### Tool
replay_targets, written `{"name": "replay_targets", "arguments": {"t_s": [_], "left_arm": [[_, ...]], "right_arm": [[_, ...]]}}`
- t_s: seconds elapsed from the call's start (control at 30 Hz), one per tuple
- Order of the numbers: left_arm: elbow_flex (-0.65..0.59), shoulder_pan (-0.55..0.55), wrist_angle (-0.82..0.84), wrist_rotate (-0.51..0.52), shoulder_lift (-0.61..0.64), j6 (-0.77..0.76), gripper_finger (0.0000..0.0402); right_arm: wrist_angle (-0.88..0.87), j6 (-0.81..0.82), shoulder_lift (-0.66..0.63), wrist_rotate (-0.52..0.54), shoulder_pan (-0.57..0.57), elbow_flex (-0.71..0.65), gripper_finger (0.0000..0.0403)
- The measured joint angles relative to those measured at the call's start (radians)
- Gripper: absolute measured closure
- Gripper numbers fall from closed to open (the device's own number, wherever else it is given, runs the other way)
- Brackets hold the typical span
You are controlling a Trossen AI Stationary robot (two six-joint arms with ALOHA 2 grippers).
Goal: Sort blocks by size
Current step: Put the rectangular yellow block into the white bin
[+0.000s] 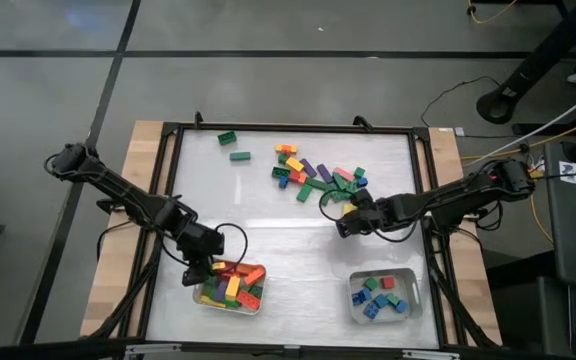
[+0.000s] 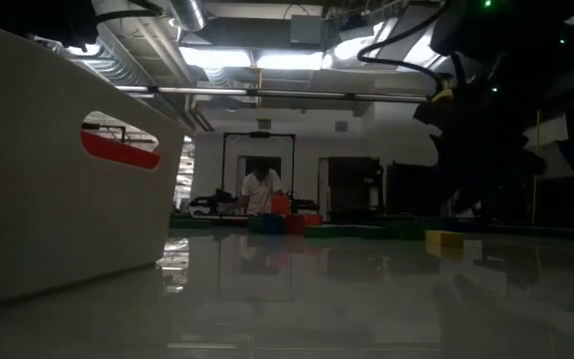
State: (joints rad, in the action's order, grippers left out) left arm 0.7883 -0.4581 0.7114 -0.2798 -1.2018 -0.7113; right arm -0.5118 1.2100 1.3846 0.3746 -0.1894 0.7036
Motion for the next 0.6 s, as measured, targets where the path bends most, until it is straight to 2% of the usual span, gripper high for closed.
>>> {"name": "replay_targets", "arguments": {"t_s": [0.6], "left_arm": [[0.0,0.0,-0.068,0.003,0.0,0.004,0.0219]], "right_arm": [[0.069,0.097,0.195,0.043,0.0,0.003,0.0216]]}}
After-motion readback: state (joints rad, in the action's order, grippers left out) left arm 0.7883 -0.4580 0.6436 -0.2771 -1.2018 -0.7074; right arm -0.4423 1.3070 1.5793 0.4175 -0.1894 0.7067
